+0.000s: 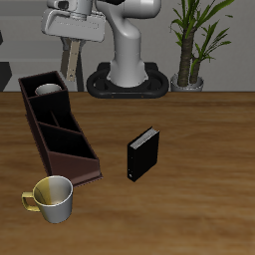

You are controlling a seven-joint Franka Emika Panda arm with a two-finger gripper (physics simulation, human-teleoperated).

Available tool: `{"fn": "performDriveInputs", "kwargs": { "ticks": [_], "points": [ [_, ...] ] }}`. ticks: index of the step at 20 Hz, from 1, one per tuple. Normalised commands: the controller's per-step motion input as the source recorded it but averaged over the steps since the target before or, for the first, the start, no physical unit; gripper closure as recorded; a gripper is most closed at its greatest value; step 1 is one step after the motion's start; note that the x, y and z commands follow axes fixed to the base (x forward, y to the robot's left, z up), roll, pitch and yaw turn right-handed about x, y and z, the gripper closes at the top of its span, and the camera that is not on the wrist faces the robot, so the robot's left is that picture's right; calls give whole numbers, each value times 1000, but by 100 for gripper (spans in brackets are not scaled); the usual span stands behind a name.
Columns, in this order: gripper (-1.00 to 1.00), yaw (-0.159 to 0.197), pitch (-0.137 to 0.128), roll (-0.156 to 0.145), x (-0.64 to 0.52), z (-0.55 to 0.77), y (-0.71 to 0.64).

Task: Place the red mug into the right desk caddy's right compartment and place the yellow book into the right desk caddy's back compartment

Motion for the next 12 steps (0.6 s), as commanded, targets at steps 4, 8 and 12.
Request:
{"fn": "performDriveInputs", "kwargs": {
  "ticks": [4, 8, 12],
  "points": [
    [100, 28, -35, -16, 37, 59, -201],
    [100, 90, -46, -36, 85, 159, -245],
    [100, 33, -29, -26, 37, 132, -165]
  ]
}}
